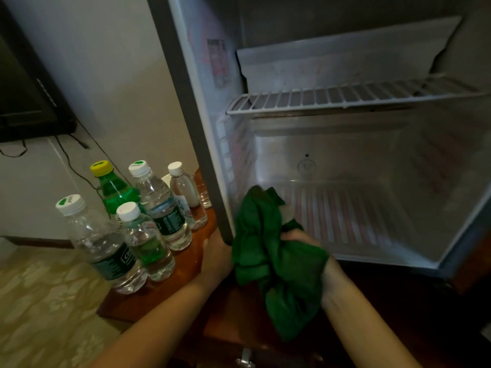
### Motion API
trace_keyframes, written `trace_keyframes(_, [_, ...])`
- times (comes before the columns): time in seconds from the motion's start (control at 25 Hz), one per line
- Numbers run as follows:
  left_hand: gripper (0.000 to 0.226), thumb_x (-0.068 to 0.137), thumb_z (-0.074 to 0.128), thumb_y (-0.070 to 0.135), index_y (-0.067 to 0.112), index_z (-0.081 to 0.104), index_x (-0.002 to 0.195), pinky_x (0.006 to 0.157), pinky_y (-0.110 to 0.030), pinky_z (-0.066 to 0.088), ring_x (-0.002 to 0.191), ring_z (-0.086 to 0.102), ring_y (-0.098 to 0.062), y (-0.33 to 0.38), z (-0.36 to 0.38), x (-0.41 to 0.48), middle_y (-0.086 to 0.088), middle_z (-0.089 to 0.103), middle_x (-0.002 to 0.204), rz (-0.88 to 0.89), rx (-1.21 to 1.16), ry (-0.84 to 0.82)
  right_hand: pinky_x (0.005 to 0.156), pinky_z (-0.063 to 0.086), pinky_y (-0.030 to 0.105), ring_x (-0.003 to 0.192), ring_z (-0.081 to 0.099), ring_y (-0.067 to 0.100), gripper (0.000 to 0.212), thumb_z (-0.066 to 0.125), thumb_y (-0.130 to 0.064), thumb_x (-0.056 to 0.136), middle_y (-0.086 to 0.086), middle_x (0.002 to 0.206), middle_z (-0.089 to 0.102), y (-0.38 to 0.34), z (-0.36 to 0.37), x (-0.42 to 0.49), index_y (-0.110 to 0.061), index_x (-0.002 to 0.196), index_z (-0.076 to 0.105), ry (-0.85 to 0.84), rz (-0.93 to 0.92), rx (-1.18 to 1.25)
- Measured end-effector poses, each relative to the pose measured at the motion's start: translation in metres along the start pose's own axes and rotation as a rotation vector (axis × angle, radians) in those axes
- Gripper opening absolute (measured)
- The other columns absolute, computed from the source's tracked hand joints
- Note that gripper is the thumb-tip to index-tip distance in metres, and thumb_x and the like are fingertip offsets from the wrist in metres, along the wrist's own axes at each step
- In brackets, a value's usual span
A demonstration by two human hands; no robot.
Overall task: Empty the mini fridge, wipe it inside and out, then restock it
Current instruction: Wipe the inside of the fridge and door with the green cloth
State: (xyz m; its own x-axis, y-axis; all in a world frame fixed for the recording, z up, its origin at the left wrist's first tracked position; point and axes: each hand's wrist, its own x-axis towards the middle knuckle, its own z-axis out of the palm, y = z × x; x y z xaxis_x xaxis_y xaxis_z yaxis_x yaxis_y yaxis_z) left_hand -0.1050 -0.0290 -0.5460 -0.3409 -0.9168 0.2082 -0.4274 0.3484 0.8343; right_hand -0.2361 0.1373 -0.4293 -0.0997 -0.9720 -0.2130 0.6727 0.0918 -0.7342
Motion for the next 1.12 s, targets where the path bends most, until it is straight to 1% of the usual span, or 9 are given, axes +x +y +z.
trace_keyframes(0.08, [0.06,0.066,0.048,0.076,0.028,0.059,0.1,0.099,-0.043,0.044,0.105,0.057,-0.015,0.008,-0.004,-0.003,0.01,0.061,0.103,0.036,-0.029,-0.016,0.038,0.043,0.014,0.037,0.057,0.015,0.039,0.054,-0.006,0.077,0.006,0.044,0.058,-0.007,-0.006,-0.016,-0.011,0.04,0.065,0.107,0.031,0.082])
trace_keyframes(0.24, [0.114,0.048,0.075,0.076,0.019,0.038,0.139,0.102,-0.04,0.045,0.119,0.054,-0.012,0.008,-0.015,-0.004,0.005,0.055,0.133,-0.079,-0.126,-0.079,0.035,0.042,0.015,0.032,0.053,0.017,0.033,0.062,-0.015,0.068,0.007,0.04,0.053,-0.019,-0.011,-0.038,-0.009,0.036,0.059,0.196,-0.057,0.23])
trace_keyframes(0.44, [0.082,0.073,0.079,0.039,0.013,0.036,0.137,0.104,-0.04,0.036,0.123,0.041,-0.023,0.047,-0.024,-0.047,-0.005,0.042,0.129,-0.13,0.049,0.212,0.039,0.053,0.036,0.049,0.067,0.028,0.062,0.094,-0.015,-0.003,0.018,0.061,0.068,-0.014,-0.02,-0.039,-0.002,0.053,0.071,0.042,-0.158,0.418])
trace_keyframes(0.56, [0.034,0.084,0.065,0.036,0.024,0.056,0.114,0.092,-0.027,0.044,0.105,0.053,-0.01,0.103,-0.032,-0.093,0.002,0.054,0.111,0.145,-0.215,0.111,0.047,0.056,0.039,0.06,0.07,0.03,0.063,0.096,-0.016,0.006,0.019,0.071,0.07,-0.01,-0.024,-0.033,-0.001,0.064,0.074,0.03,-0.13,0.434])
trace_keyframes(0.64, [0.039,0.08,0.06,0.049,0.025,0.061,0.11,0.088,-0.02,0.046,0.104,0.058,-0.005,0.138,-0.035,-0.111,0.003,0.06,0.11,0.211,-0.346,-0.227,0.062,0.06,0.039,0.072,0.07,0.028,0.047,0.092,-0.031,0.045,0.018,0.079,0.071,-0.008,-0.022,-0.031,-0.002,0.077,0.074,0.121,-0.082,0.273])
trace_keyframes(0.72, [0.059,0.069,0.068,0.059,0.03,0.057,0.118,0.093,-0.023,0.048,0.11,0.057,-0.004,0.156,-0.032,-0.112,0.004,0.058,0.12,0.116,-0.357,-0.482,0.079,0.057,0.04,0.09,0.068,0.03,0.032,0.056,-0.028,0.09,0.021,0.097,0.069,-0.005,-0.017,-0.033,0.001,0.101,0.066,0.176,-0.057,0.213])
trace_keyframes(0.84, [0.055,0.072,0.075,0.047,0.03,0.053,0.119,0.089,-0.024,0.05,0.107,0.06,-0.006,0.166,-0.026,-0.109,0.007,0.06,0.117,0.013,-0.289,-0.41,0.083,0.055,0.043,0.101,0.066,0.029,0.029,0.043,-0.014,0.097,0.015,0.109,0.07,-0.007,-0.018,-0.04,-0.011,0.123,0.057,0.131,-0.138,0.181])
trace_keyframes(0.96, [0.023,0.088,0.059,0.006,0.014,0.06,0.11,0.085,-0.03,0.053,0.1,0.067,-0.02,0.164,-0.027,-0.099,-0.006,0.071,0.105,-0.248,-0.845,-0.263,0.081,0.052,0.043,0.103,0.064,0.027,0.04,0.047,-0.009,0.094,0.0,0.109,0.071,-0.016,-0.03,-0.05,-0.03,0.128,0.052,0.13,-0.236,-0.013])
trace_keyframes(1.12, [0.026,0.093,0.045,0.004,0.003,0.058,0.116,0.078,-0.037,0.058,0.092,0.07,-0.026,0.159,-0.04,-0.079,-0.017,0.07,0.105,-0.424,-1.213,-0.221,0.091,0.049,0.041,0.109,0.055,0.016,0.067,0.066,-0.019,0.085,-0.007,0.134,0.048,-0.021,-0.052,-0.043,-0.033,0.143,0.035,0.365,-0.362,-0.366])
